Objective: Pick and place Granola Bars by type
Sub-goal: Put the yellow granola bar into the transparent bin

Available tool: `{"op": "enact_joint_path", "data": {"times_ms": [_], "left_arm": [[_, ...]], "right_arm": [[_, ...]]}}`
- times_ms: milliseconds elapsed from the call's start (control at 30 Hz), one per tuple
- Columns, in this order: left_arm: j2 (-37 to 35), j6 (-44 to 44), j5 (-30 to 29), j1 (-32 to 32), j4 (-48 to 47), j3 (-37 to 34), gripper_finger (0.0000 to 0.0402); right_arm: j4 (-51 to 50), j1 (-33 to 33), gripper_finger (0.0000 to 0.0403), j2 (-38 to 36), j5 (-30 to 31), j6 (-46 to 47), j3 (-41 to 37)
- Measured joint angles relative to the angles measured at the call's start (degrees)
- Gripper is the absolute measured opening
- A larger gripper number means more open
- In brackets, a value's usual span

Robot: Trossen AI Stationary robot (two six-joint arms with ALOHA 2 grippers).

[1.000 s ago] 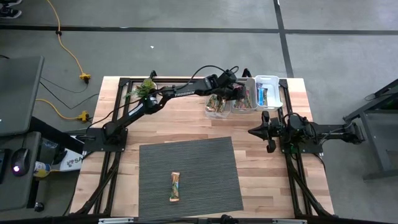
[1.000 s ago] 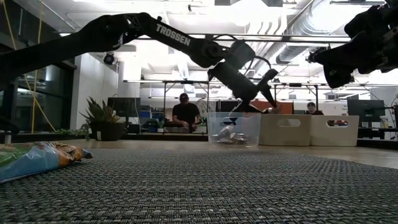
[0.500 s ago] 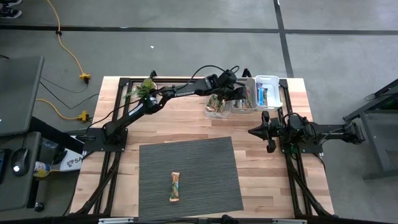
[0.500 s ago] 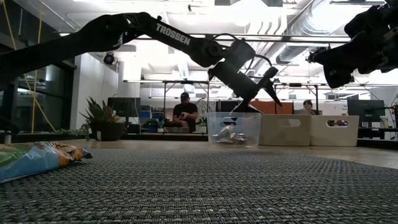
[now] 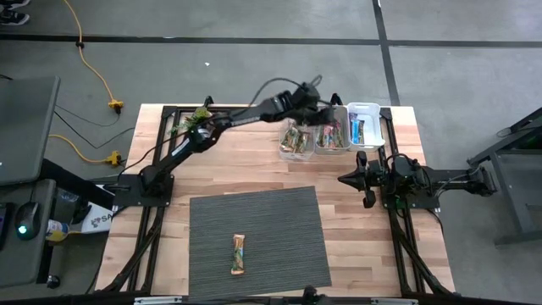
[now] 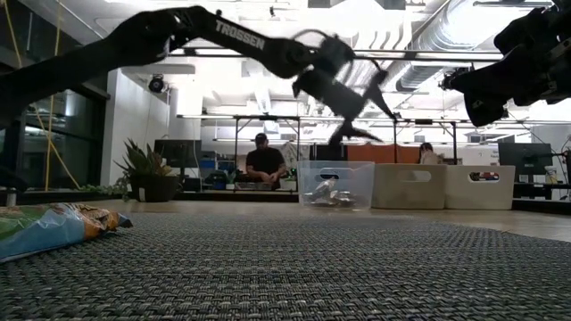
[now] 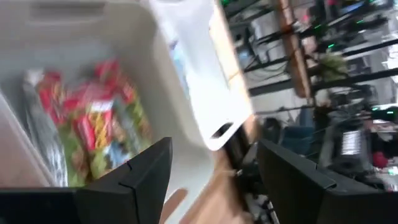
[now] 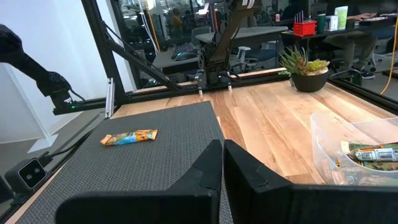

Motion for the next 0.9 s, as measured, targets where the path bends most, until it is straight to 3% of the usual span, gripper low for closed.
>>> {"op": "enact_joint_path", "data": {"times_ms": [367,533,633,767,900], "left_arm": [[-13.4,7.9,10.6,0.8,-0.8,0.0,0.0230],[-19.5,8.6,30.6,0.3,-1.4,0.0,0.0230],[-23.4,10.2,37.8,-1.0,-5.8,0.1,0.0230],[-28.6,15.8,37.5,-3.0,-19.3,0.0,0.0230],[-35.0,20.6,29.4,-6.0,-33.5,0.0,0.0230]], "right_arm": [[0.0,0.0,0.0000,0.0,0.0,0.0,0.0],[0.0,0.0,0.0000,0.0,0.0,0.0,0.0],[0.0,0.0,0.0000,0.0,0.0,0.0,0.0],[0.0,0.0,0.0000,0.0,0.0,0.0,0.0],[-0.2,0.0,0.0000,0.0,0.0,0.0,0.0]]}}
